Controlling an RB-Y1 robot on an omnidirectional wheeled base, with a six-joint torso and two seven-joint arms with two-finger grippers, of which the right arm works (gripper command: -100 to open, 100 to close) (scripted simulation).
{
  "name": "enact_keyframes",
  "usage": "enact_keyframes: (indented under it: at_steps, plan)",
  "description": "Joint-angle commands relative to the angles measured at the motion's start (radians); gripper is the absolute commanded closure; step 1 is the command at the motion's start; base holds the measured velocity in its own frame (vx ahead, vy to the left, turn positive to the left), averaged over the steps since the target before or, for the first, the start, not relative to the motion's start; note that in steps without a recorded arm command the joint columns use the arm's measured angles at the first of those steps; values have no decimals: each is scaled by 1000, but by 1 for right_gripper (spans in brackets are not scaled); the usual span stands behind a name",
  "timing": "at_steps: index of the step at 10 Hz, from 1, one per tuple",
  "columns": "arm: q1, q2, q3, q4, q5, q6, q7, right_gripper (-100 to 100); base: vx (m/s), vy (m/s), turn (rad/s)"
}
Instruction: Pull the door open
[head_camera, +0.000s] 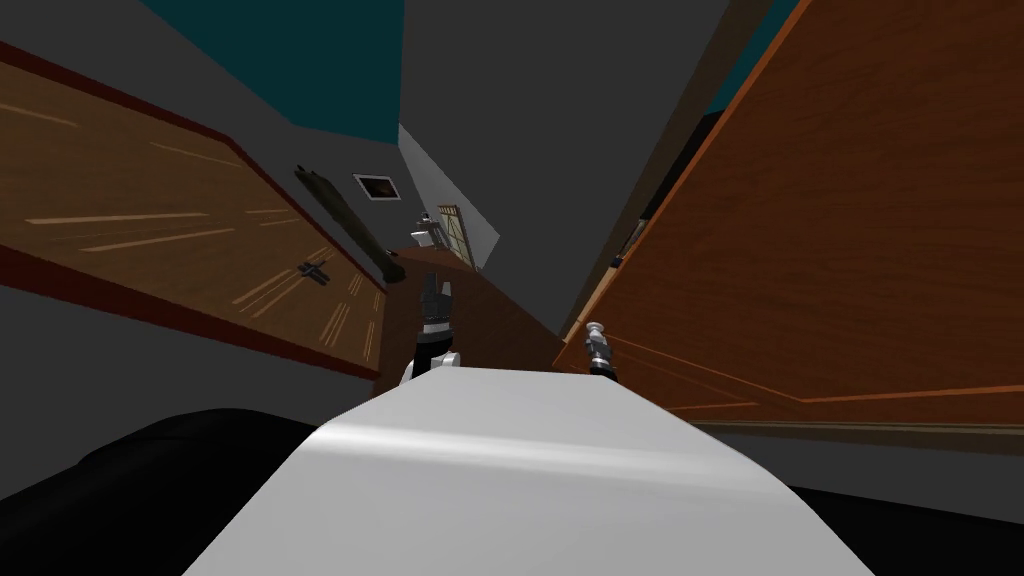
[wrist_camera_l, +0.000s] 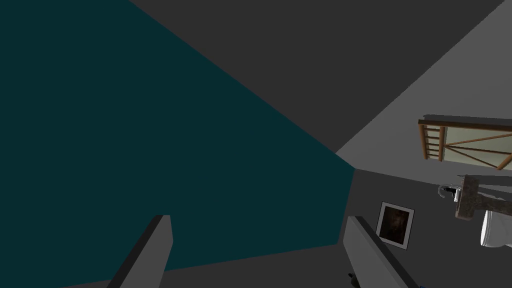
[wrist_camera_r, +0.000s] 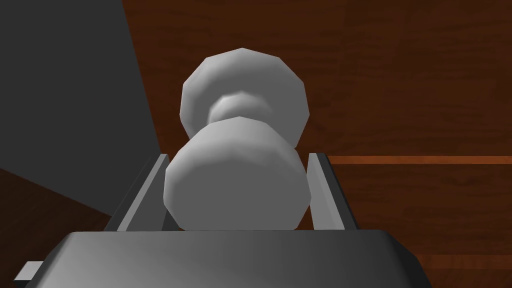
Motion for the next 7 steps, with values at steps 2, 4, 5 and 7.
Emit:
enact_keyframes:
  at_steps: [2,4,5,7]
  plan:
    - [10,-15,24,-10,14,-6,-24,100,-168,-23,93]
    - [18,-28,44,-18,25,-12,-44,100,-205,-8,64]
    - [25,-38,60,-25,34,-16,-60,100,-256,10,91]
    - [33,-51,80,-33,45,-22,-79,100,-228,-3,77]
